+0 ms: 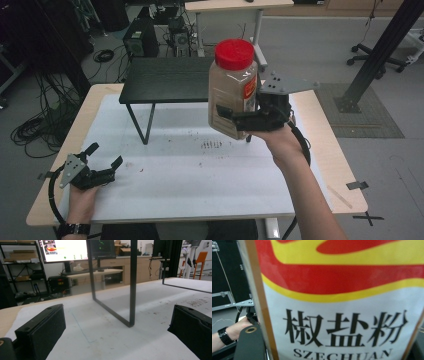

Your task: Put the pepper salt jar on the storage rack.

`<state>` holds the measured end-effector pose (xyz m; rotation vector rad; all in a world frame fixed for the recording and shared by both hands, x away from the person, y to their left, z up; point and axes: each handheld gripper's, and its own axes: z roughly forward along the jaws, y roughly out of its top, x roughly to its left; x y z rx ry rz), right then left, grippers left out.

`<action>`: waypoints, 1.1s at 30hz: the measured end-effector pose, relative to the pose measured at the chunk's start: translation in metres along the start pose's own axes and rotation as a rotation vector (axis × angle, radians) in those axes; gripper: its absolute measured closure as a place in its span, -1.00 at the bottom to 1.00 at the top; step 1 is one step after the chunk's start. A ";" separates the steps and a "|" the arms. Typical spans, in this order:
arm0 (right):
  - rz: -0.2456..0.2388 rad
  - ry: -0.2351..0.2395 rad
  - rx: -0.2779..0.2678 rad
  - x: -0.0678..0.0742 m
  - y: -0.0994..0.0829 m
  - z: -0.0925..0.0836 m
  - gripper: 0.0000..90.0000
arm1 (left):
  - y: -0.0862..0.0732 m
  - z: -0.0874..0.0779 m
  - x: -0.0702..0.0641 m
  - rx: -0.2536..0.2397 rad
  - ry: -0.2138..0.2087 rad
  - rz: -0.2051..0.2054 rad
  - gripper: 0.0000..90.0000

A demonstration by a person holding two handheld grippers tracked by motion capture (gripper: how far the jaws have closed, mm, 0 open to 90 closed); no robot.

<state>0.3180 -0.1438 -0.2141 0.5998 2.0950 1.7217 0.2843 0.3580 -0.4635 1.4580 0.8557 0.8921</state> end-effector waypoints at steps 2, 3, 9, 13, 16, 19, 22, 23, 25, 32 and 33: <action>0.002 -0.001 0.000 0.000 0.000 0.000 -0.44 | 0.000 0.000 0.000 0.000 0.000 0.001 -0.99; 0.002 -0.005 -0.002 -0.002 0.001 0.000 -0.44 | 0.000 0.000 0.000 0.000 0.000 0.002 -0.99; 0.002 -0.009 -0.009 -0.007 0.003 0.003 -0.44 | 0.000 0.000 0.000 -0.001 0.000 0.001 -0.99; -0.001 -0.015 -0.007 -0.012 0.004 0.008 -0.44 | 0.000 0.000 0.000 0.000 0.004 -0.002 -0.99; 0.001 -0.021 -0.006 -0.016 0.005 0.012 -0.44 | 0.000 0.000 0.000 0.000 0.004 -0.002 -0.99; 0.004 -0.028 -0.007 -0.022 0.007 0.015 -0.44 | 0.000 0.000 0.000 0.000 0.004 -0.002 -0.99; 0.002 -0.035 -0.008 -0.026 0.008 0.017 -0.44 | 0.000 0.000 0.000 0.000 0.005 -0.001 -0.99; 0.002 -0.037 -0.010 -0.028 0.009 0.018 -0.44 | 0.000 0.000 0.000 -0.001 0.006 -0.003 -0.99; 0.004 -0.043 -0.010 -0.032 0.010 0.020 -0.44 | 0.000 0.000 0.000 -0.001 0.007 -0.003 -0.99; -0.004 -0.058 -0.003 -0.045 0.015 0.027 -0.44 | 0.000 0.000 0.000 -0.001 0.011 -0.006 -0.99; -0.004 -0.058 -0.004 -0.046 0.015 0.028 -0.44 | 0.000 0.000 0.000 0.000 0.012 -0.007 -0.99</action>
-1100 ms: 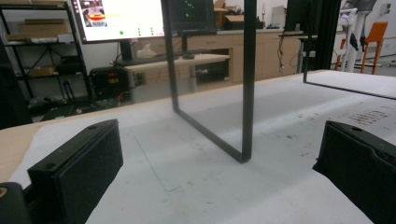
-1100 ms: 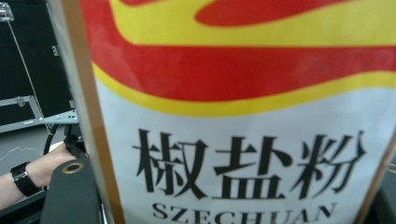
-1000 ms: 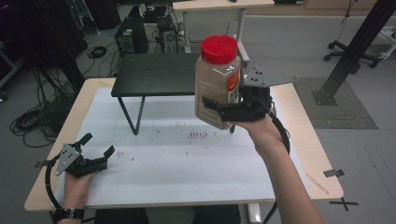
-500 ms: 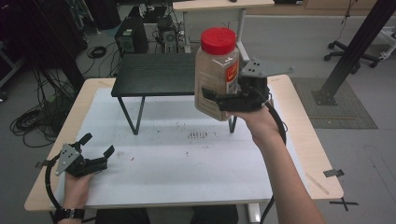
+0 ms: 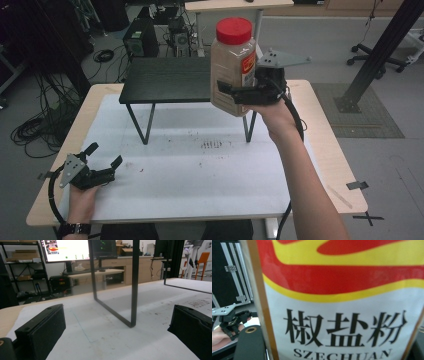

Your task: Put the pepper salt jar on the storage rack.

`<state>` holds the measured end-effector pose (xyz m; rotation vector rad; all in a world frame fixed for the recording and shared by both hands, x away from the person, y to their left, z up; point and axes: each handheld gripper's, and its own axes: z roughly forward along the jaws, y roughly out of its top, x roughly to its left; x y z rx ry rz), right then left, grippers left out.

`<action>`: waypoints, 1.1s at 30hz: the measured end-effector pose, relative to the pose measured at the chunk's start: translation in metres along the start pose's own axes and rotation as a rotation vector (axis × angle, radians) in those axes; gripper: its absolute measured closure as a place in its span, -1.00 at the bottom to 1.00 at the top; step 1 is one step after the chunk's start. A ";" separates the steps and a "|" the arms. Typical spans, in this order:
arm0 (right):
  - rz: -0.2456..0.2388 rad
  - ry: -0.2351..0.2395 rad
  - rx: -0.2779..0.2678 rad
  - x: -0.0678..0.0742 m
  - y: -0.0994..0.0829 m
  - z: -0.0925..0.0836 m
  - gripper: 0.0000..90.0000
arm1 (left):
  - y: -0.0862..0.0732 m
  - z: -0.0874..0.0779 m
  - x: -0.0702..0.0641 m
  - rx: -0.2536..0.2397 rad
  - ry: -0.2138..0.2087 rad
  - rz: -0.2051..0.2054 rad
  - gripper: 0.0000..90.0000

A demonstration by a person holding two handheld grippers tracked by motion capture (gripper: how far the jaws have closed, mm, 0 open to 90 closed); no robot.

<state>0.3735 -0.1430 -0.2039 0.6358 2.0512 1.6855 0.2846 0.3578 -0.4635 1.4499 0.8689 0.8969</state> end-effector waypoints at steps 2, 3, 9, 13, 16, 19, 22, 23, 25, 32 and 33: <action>-0.003 -0.001 -0.003 -0.003 0.001 0.002 -0.44 | 0.000 0.000 0.000 0.001 0.000 0.001 -0.99; -0.001 -0.003 -0.003 -0.005 0.002 0.003 -0.44 | 0.000 0.000 0.000 0.000 0.001 0.000 -0.99; 0.004 -0.022 0.003 -0.014 0.006 0.012 -0.44 | 0.000 0.000 0.000 0.000 0.001 0.001 -0.99; 0.004 -0.029 0.009 -0.016 0.007 0.016 -0.44 | 0.000 0.000 0.000 -0.001 0.002 0.000 -0.99; 0.000 -0.038 0.018 -0.020 0.008 0.021 -0.44 | 0.000 0.000 0.000 -0.001 0.001 0.000 -0.99; 0.001 -0.045 0.021 -0.023 0.009 0.026 -0.44 | 0.000 0.000 0.000 -0.001 0.001 0.000 -0.99; 0.006 -0.045 0.020 -0.026 0.010 0.029 -0.44 | 0.000 0.000 0.000 -0.001 0.002 -0.001 -0.99; 0.007 -0.044 0.014 -0.029 0.010 0.033 -0.44 | 0.000 0.000 0.000 -0.002 0.002 -0.003 -0.99; 0.012 -0.043 0.015 -0.031 0.010 0.035 -0.44 | 0.000 0.000 0.000 -0.002 0.002 -0.003 -0.99; 0.013 -0.046 0.020 -0.039 0.008 0.045 -0.44 | 0.000 0.001 0.001 -0.003 0.002 -0.003 -0.99; 0.013 -0.048 0.022 -0.039 0.008 0.046 -0.44 | 0.000 0.001 0.001 -0.003 0.002 -0.003 -0.99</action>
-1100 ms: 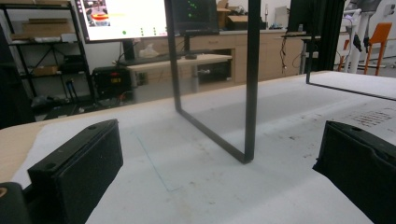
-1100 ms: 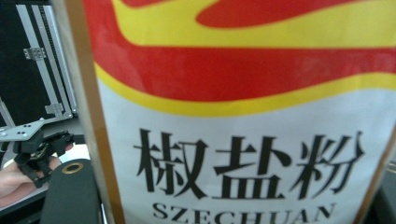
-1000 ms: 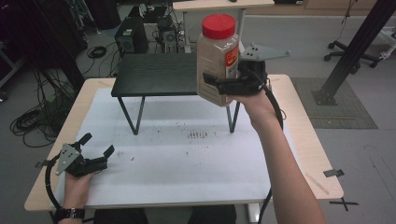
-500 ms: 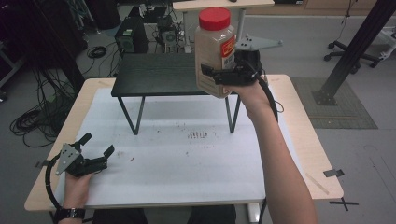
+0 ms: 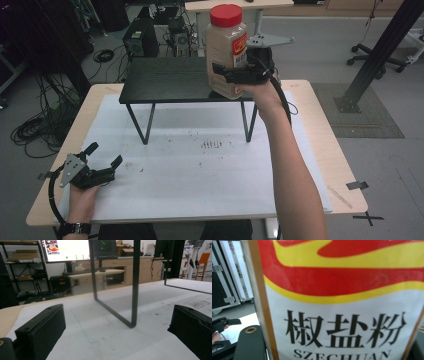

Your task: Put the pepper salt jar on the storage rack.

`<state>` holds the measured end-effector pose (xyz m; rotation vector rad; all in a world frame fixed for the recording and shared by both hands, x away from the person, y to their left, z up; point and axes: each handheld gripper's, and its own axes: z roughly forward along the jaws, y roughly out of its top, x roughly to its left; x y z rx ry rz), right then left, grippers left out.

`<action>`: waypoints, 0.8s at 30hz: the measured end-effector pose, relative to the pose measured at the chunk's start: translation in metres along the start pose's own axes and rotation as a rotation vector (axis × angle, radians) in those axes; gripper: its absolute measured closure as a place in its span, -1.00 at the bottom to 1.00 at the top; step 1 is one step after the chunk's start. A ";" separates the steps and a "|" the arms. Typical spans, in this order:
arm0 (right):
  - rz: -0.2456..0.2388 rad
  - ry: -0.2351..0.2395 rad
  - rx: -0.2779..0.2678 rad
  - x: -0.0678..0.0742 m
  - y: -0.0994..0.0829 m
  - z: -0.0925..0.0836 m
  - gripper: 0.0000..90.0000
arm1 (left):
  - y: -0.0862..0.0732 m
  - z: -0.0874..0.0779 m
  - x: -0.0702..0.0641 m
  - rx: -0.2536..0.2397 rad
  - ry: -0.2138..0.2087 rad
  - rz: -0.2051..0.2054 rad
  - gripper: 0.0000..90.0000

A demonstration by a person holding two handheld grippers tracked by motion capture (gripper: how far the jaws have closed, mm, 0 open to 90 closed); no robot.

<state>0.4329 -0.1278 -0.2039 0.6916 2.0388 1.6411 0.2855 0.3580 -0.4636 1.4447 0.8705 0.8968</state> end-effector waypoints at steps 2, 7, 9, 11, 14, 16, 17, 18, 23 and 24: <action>0.003 -0.003 0.000 -0.002 0.000 0.002 -0.44 | 0.000 0.000 0.000 0.000 0.000 -0.002 -0.99; 0.002 -0.003 -0.003 -0.005 0.001 0.006 -0.44 | 0.000 0.000 0.000 -0.001 0.003 -0.002 -0.99; 0.006 -0.007 -0.006 -0.007 0.001 0.008 -0.44 | 0.000 0.000 0.000 -0.001 0.003 -0.003 -0.99; 0.011 -0.009 -0.006 -0.009 0.001 0.009 -0.44 | 0.000 0.000 0.000 0.000 0.004 -0.002 -0.99; 0.013 -0.014 -0.007 -0.011 0.002 0.011 -0.44 | 0.000 0.000 0.000 0.000 0.004 -0.002 -0.99; 0.016 -0.018 -0.007 -0.012 0.002 0.012 -0.44 | 0.000 0.000 0.000 0.000 0.003 -0.002 -0.99; 0.016 -0.019 -0.008 -0.013 0.002 0.012 -0.44 | 0.000 0.000 0.000 0.001 0.003 -0.002 -0.99; 0.016 -0.019 -0.008 -0.013 0.002 0.012 -0.44 | 0.000 0.000 0.001 0.000 0.003 -0.002 -0.99; 0.016 -0.022 -0.006 -0.013 0.002 0.014 -0.44 | 0.000 0.000 0.000 -0.001 0.003 -0.002 -0.99; 0.015 -0.022 -0.005 -0.013 0.002 0.014 -0.44 | 0.000 0.000 0.000 0.000 0.003 -0.002 -0.99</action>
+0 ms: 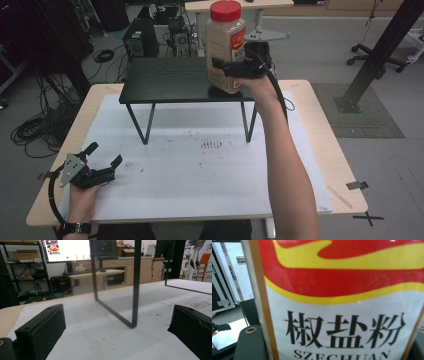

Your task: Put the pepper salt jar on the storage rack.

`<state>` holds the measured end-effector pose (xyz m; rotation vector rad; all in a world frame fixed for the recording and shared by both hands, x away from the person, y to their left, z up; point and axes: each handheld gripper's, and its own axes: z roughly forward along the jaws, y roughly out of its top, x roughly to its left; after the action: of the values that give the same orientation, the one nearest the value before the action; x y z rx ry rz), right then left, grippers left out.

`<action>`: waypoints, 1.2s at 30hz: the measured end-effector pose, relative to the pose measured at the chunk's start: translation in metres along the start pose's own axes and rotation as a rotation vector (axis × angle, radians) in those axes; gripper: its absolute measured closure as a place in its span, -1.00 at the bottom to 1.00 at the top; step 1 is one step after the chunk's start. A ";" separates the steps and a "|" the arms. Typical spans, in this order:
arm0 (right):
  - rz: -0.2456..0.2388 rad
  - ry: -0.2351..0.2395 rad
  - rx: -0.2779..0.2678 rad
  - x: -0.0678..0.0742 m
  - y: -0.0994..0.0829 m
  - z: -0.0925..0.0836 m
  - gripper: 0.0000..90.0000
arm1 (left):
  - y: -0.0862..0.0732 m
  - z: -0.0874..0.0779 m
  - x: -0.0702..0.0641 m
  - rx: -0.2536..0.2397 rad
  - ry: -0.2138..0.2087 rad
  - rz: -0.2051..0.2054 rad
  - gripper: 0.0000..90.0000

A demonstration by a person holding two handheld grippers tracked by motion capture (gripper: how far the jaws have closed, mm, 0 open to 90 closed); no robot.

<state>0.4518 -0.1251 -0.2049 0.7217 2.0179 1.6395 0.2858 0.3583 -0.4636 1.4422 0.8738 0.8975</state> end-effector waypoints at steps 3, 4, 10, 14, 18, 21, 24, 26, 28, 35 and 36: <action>0.000 0.001 -0.001 0.000 0.000 0.000 -0.44 | 0.000 0.000 0.000 -0.001 0.000 0.000 -0.99; 0.000 0.002 -0.003 0.000 0.000 0.000 -0.44 | 0.000 0.000 0.000 0.000 0.001 0.000 -0.99; 0.002 0.001 -0.002 -0.001 -0.001 0.002 -0.44 | 0.000 0.000 0.000 0.000 0.001 0.000 -0.99; 0.007 -0.005 -0.002 -0.003 -0.002 0.003 -0.44 | 0.000 0.000 0.000 0.000 0.001 0.000 -0.99; 0.002 -0.009 -0.007 -0.003 -0.003 0.004 -0.44 | 0.000 0.000 0.000 -0.001 0.001 -0.001 -0.99; 0.007 -0.008 -0.020 -0.003 -0.004 0.005 -0.44 | 0.000 0.000 0.000 -0.001 0.000 -0.001 -0.99; 0.011 -0.010 -0.021 -0.003 -0.006 0.006 -0.44 | 0.000 0.000 0.000 -0.001 0.000 -0.001 -0.99; 0.011 -0.012 -0.019 -0.003 -0.009 0.007 -0.44 | 0.000 0.000 0.000 -0.001 0.000 -0.002 -0.99; 0.011 -0.016 -0.011 -0.003 -0.011 0.008 -0.44 | 0.000 0.000 0.000 -0.001 0.001 -0.001 -0.99; 0.012 -0.026 -0.032 -0.004 -0.015 0.010 -0.44 | 0.000 0.000 0.000 -0.002 0.000 -0.002 -0.99; 0.013 -0.029 -0.031 -0.004 -0.016 0.010 -0.44 | 0.000 0.000 0.000 -0.002 0.000 -0.003 -0.99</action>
<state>0.4590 -0.1228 -0.2222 0.7442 1.9679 1.6544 0.2861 0.3585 -0.4635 1.4389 0.8746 0.8964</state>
